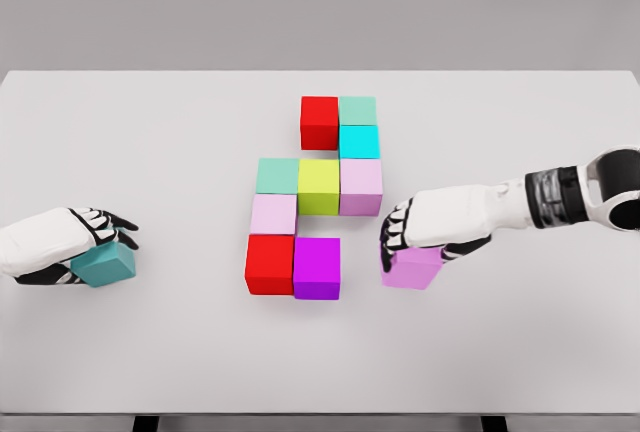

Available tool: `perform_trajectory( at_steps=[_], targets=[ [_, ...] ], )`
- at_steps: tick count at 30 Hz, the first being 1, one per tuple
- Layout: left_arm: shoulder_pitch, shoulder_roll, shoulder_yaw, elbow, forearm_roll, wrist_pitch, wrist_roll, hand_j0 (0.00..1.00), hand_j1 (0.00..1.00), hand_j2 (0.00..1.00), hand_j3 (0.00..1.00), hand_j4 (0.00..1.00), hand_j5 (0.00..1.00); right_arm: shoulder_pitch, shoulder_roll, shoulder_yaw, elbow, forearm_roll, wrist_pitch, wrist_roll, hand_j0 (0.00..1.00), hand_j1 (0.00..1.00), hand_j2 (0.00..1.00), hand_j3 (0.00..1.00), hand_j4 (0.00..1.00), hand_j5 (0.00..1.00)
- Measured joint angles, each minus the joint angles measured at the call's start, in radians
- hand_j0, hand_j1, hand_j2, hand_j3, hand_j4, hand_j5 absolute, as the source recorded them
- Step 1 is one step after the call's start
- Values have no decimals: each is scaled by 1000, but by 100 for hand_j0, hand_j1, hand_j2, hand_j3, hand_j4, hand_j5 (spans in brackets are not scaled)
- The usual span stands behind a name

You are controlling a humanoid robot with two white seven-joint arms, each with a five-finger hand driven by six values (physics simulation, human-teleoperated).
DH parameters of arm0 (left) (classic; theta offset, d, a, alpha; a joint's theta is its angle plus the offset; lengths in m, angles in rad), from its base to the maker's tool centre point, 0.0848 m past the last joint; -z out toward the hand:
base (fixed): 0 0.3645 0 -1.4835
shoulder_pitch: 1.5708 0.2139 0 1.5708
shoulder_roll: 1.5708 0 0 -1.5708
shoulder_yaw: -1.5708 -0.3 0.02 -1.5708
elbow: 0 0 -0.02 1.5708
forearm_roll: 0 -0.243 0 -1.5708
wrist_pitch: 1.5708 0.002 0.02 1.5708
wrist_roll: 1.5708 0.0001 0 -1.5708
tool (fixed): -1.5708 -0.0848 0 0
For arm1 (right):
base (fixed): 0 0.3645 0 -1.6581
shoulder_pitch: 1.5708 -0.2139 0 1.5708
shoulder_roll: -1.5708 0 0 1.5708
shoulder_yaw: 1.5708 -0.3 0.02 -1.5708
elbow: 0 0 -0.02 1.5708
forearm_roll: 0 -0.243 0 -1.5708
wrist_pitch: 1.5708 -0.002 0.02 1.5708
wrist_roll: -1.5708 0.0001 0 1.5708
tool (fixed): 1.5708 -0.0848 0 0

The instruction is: Assemble the squares on the desktop into the number 2

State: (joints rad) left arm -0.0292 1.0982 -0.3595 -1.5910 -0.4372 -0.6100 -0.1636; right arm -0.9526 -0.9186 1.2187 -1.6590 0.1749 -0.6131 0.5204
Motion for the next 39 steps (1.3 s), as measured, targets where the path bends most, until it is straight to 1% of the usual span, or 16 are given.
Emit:
perform_trajectory(
  at_steps=[4, 7, 19, 20, 21, 23, 25, 26, 27, 28, 35, 37, 39],
  targets=[
    [0, -2, 0, -4, -3, 0, 2, 48, 48, 48, 48, 48, 48, -2, 16, 0, 1, 0, 0, 3, 62, 62, 62, 62, 62, 62],
    [2, -3, 0, -12, -3, 0, 5, 46, 46, 46, 46, 46, 46, -6, 21, -2, 1, 0, 0, 4, 62, 62, 62, 62, 62, 62],
    [-11, -11, 3, -57, 25, -1, 0, 46, 46, 46, 46, 46, 46, -8, 46, -3, -3, -5, 0, -4, 62, 62, 62, 62, 62, 62],
    [-14, -14, 4, -60, 27, -1, -1, 46, 46, 46, 46, 46, 46, -6, 48, -3, -3, -6, 0, -4, 62, 62, 62, 62, 62, 62],
    [-34, -17, 4, -61, 30, -1, -1, 46, 46, 46, 46, 46, 46, -6, 49, -3, -3, -6, 0, -4, 62, 62, 62, 62, 62, 62],
    [-43, -25, 3, -63, 31, -1, -3, 46, 46, 46, 46, 46, 46, -6, 51, -3, -3, -6, 0, -3, 63, 63, 63, 63, 63, 63],
    [-71, -33, 3, -63, 30, -1, -6, 46, 46, 46, 46, 46, 46, -6, 51, -3, -4, -6, 0, -2, 66, 66, 66, 66, 66, 66],
    [-87, -39, 3, -64, 29, -1, -11, 46, 46, 46, 46, 46, 46, -6, 51, -3, -4, -6, 0, -2, 75, 75, 75, 75, 75, 75],
    [-104, -46, 3, -64, 29, -1, -17, 46, 46, 46, 46, 46, 46, -6, 51, -3, -4, -6, 0, -3, 85, 85, 85, 85, 85, 85],
    [-118, -52, 2, -64, 28, -1, -23, 46, 46, 46, 46, 46, 46, -3, 51, -3, -4, -6, 0, -4, 100, 100, 100, 100, 100, 100],
    [-215, -105, 1, -63, 14, -1, -106, 48, 48, 48, 48, 48, 48, -5, 45, -3, -4, -8, 0, -7, 100, 100, 100, 100, 100, 100],
    [-233, -118, 1, -62, 6, -2, -120, 48, 48, 48, 48, 48, 48, -6, 43, -4, -4, -8, 0, -7, 100, 100, 100, 100, 100, 100],
    [-238, -128, 0, -62, 1, -2, -127, 48, 48, 48, 48, 48, 48, -6, 39, -6, -4, -8, 0, -6, 100, 100, 100, 100, 100, 100]
  ],
)
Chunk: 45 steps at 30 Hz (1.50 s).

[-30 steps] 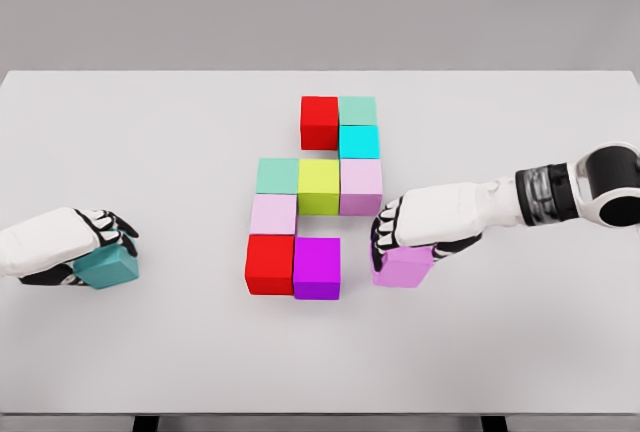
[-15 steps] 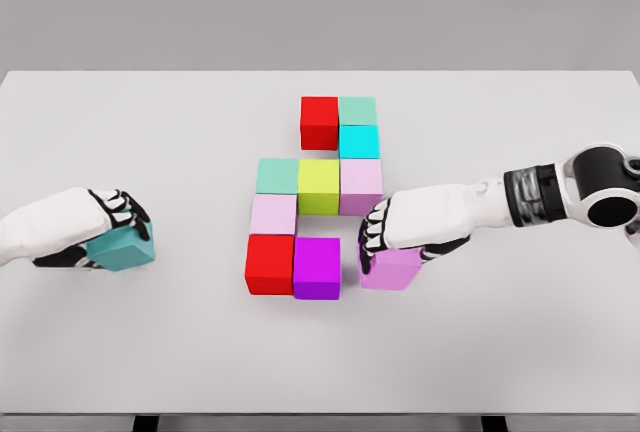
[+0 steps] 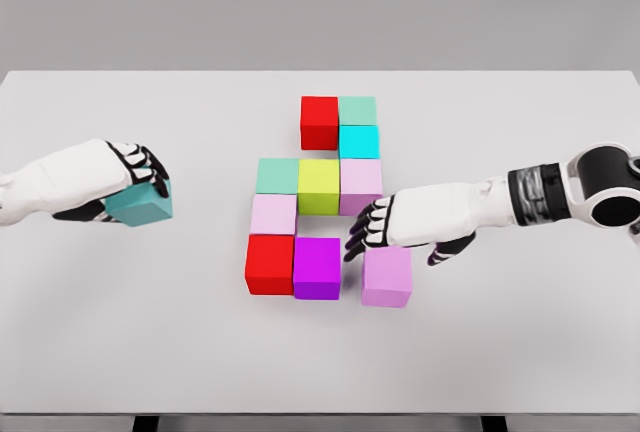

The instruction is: Assemble the squares on the desktop into the number 2

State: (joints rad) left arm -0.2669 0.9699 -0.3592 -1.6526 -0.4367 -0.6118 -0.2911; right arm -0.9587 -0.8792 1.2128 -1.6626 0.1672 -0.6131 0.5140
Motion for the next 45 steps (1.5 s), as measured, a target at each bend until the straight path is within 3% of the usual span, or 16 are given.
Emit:
perform_trajectory(
  at_steps=[7, 9, 12, 15, 18, 20, 23, 29, 39, 45],
  targets=[
    [-57, -43, -1, 7, -22, 0, -19, 48, 48, 48, 48, 48, 48, -2, -44, -28, 0, 0, 0, 2, 100, 100, 100, 100, 100, 100],
    [-71, -57, -1, 12, -32, 0, -20, 48, 48, 48, 48, 48, 48, -3, -69, -38, 0, 0, 0, -1, 94, 94, 94, 94, 94, 94],
    [-94, -83, -2, 25, -46, 0, -20, 48, 48, 48, 48, 48, 48, -3, -96, -45, 0, 0, 0, -4, 75, 75, 75, 75, 75, 75],
    [-132, -110, -11, 49, -64, 0, -21, 48, 48, 48, 48, 48, 48, 9, -136, -62, 1, 0, 0, -1, 41, 41, 41, 41, 41, 41],
    [-161, -130, -39, 77, -71, 0, -21, 48, 48, 48, 48, 48, 48, 28, -161, -67, 3, 0, 0, 9, 25, 25, 25, 25, 25, 25],
    [-164, -141, -49, 88, -75, 0, -21, 48, 48, 48, 48, 48, 48, 55, -169, -66, 4, 1, 0, 25, 20, 20, 20, 20, 20, 20],
    [-173, -155, -59, 99, -77, 0, -22, 48, 48, 48, 48, 48, 48, 94, -173, -65, 4, 1, 0, 51, 17, 17, 17, 17, 17, 17],
    [-193, -167, -65, 119, -78, 0, -21, 48, 48, 48, 48, 48, 48, 106, -169, -61, 4, 1, 0, 87, 16, 16, 16, 16, 16, 16],
    [-285, -242, -102, 222, -125, 0, -20, 48, 48, 48, 48, 48, 48, 101, -128, -9, 5, 2, 0, 97, 16, 16, 16, 16, 16, 16],
    [-311, -302, -111, 277, -172, 0, -20, 48, 48, 48, 48, 48, 48, 101, -90, 18, 5, 4, 0, 97, 16, 16, 16, 16, 16, 16]
  ],
)
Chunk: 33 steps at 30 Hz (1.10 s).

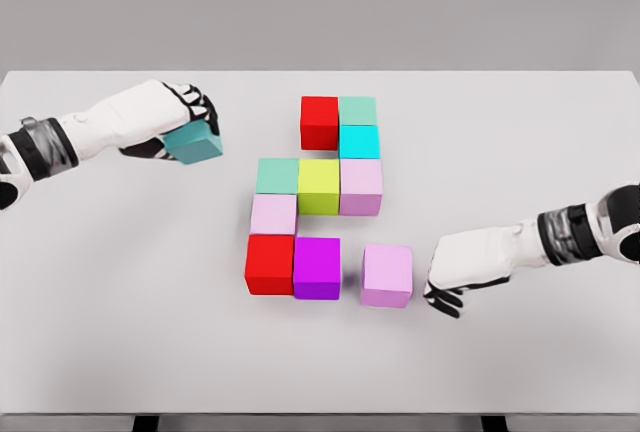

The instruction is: Assemble the squares on the desktop into the number 2

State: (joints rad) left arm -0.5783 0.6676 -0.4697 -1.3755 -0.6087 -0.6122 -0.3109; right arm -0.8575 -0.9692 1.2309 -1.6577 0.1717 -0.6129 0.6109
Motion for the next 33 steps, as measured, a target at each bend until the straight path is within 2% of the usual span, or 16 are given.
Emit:
perform_trajectory(
  at_steps=[10, 16, 24, 26, 33],
  targets=[
    [-77, -84, -34, 81, -78, 0, -3, 48, 48, 48, 48, 48, 48, -5, 32, 25, 3, 2, 0, 0, 16, 16, 16, 16, 16, 16],
    [-153, -138, -47, 181, -114, 1, -2, 48, 48, 48, 48, 48, 48, -8, 45, 26, 3, 4, 0, 0, 16, 16, 16, 16, 16, 16],
    [-202, -213, -67, 289, -157, 0, -5, 48, 48, 48, 48, 48, 48, -12, 60, 26, 3, 4, 0, 0, 16, 16, 16, 16, 16, 16],
    [-232, -231, -74, 311, -166, 1, -5, 48, 48, 48, 48, 48, 48, -14, 63, 26, 3, 4, 0, 0, 16, 16, 16, 16, 16, 16],
    [-265, -289, -97, 381, -199, 0, -5, 48, 48, 48, 48, 48, 48, -14, 75, 29, 2, 5, 0, 0, 16, 16, 16, 16, 16, 16]
  ],
)
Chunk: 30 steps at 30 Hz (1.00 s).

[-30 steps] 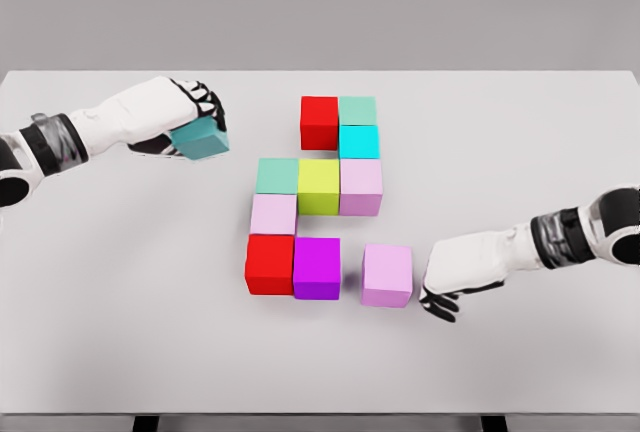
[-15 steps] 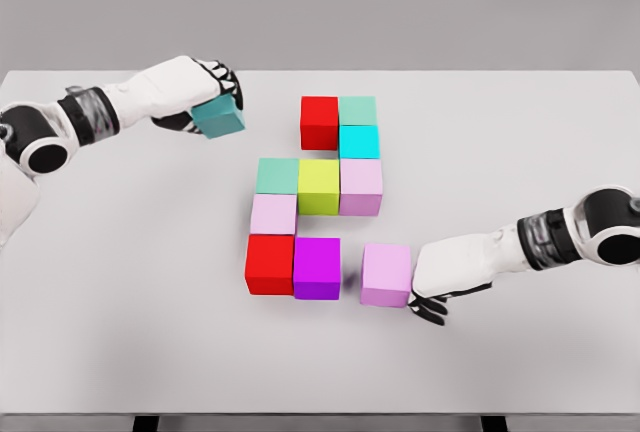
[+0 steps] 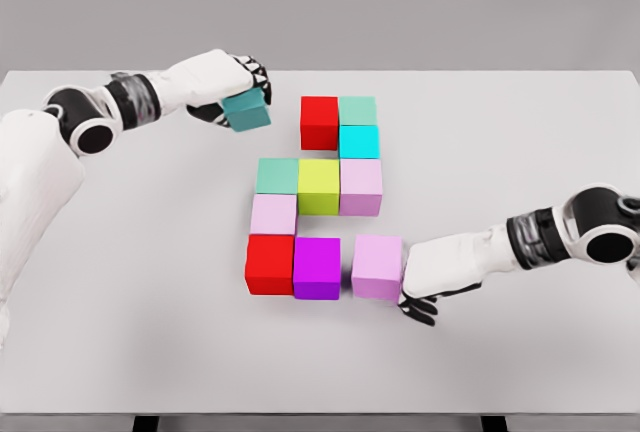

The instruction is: Assemble the squares on the desktop into the number 2

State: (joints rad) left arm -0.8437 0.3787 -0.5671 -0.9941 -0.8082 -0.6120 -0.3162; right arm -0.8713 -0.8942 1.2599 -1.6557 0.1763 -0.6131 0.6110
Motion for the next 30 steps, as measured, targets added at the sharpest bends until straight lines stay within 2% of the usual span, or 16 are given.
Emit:
perform_trajectory(
  at_steps=[18, 22, 25, 30],
  targets=[
    [-64, -87, -8, 180, -54, 0, 3, 49, 49, 49, 49, 49, 49, -11, -18, -3, 5, 11, 0, 0, 19, 19, 19, 19, 19, 19],
    [-78, -110, -9, 223, -67, 0, 2, 49, 49, 49, 49, 49, 49, -17, -28, -4, 6, 17, 0, 0, 23, 23, 23, 23, 23, 23],
    [-80, -131, -9, 245, -84, 0, 2, 49, 49, 49, 49, 49, 49, -18, -37, -9, 17, 18, 0, 0, 33, 33, 33, 33, 33, 33],
    [-83, -144, -9, 259, -92, 0, 2, 50, 50, 50, 50, 50, 50, -32, -49, -15, 25, 19, 0, 0, 37, 37, 37, 37, 37, 37]
  ],
)
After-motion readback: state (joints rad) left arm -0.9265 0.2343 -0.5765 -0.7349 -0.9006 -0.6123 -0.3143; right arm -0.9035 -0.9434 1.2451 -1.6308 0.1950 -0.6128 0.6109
